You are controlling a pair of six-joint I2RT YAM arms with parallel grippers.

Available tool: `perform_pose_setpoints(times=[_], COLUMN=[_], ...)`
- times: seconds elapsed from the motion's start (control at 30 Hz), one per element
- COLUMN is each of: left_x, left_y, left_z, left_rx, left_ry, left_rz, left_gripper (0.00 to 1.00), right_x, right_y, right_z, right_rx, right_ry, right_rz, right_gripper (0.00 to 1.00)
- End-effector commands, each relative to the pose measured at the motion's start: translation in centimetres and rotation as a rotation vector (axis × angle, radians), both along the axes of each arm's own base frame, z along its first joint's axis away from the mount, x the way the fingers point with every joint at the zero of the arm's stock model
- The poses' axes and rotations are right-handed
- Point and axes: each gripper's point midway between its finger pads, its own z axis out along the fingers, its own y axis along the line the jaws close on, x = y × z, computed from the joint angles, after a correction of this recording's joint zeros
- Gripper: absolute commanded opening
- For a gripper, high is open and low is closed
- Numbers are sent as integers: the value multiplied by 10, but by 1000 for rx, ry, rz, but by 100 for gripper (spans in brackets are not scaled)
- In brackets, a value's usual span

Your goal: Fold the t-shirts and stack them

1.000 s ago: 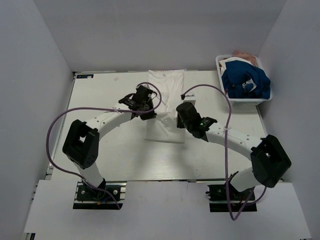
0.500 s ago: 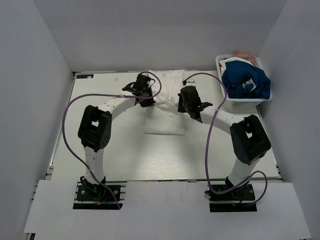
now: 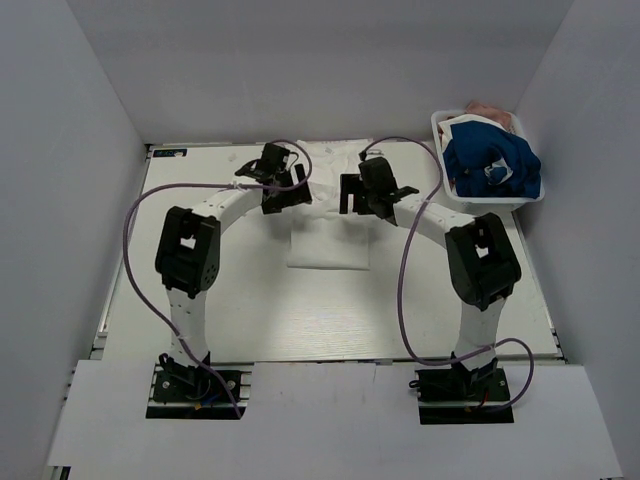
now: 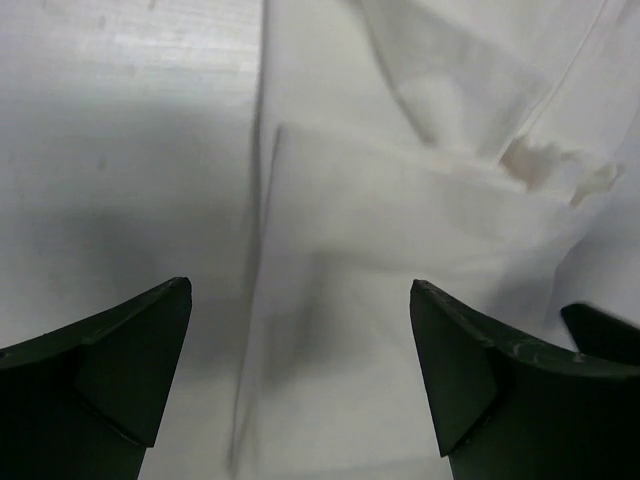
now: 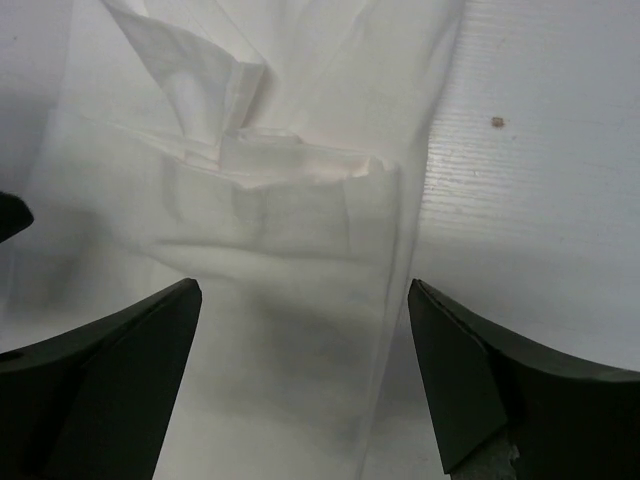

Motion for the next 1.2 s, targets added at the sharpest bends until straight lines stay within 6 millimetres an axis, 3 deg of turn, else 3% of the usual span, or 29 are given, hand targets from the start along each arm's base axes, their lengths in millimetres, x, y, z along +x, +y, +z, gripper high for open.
perform_pose_setpoints(times=[0.0,0.03,0.1,0.13,0.2,0.23,0.3,0.4,0.5,0.6,0.63,0.7,0.73,0.8,0.87,0.9,0.97,1.0,1.07,1.13,1.17], left_x=[-28,-50,-69,-91,-108,-127,-139,-155,-155,-157,-157,-164,-165,-162,-164,-171,-178,-188,-200,-220,-227], left_y=[11,14,13,13,12,15,16,9,9,6,7,5,3,2,2,-1,-1,4,1,4,0], left_z=[41,23,32,13,10,-8,-20,-33,-45,-51,-55,-57,-55,-54,-46,-35,-23,-23,-1,2,19], left_rx=[-26,-19,-45,-51,-91,-102,-118,-154,-140,-149,-145,-157,-176,-181,-185,-199,-206,-200,-208,-210,-245], left_ry=[-46,9,-4,51,64,119,150,178,199,218,227,245,230,217,208,185,151,166,128,148,107], left_rz=[-3,-8,-19,-37,-57,-61,-62,-103,-107,-117,-116,-137,-149,-150,-152,-187,-208,-206,-243,-262,-282], left_gripper=[100,100,100,100,100,100,100,94,82,59,44,30,13,0,0,0,0,0,0,0,0], right_x=[-16,-41,-61,-87,-101,-119,-132,-146,-154,-157,-158,-158,-161,-156,-154,-160,-167,-174,-192,-217,-223], right_y=[2,-7,-7,-14,-18,-22,-16,-14,-14,-14,-14,-15,-16,-16,-18,-21,-24,-28,-36,-44,-44], right_z=[30,-3,2,-24,-17,-27,-23,-35,-45,-52,-55,-55,-55,-53,-49,-39,-39,-31,-31,-22,-9], right_rx=[54,29,69,67,111,132,189,219,228,227,224,227,222,233,228,205,194,191,161,144,169], right_ry=[-14,73,97,179,176,206,220,269,307,329,337,336,337,309,300,285,302,277,319,337,316], right_rz=[41,52,61,76,52,69,99,125,129,123,122,117,116,113,106,120,125,148,152,173,185], right_gripper=[90,90,90,90,90,90,90,88,77,52,41,32,24,11,0,0,0,0,0,0,0])
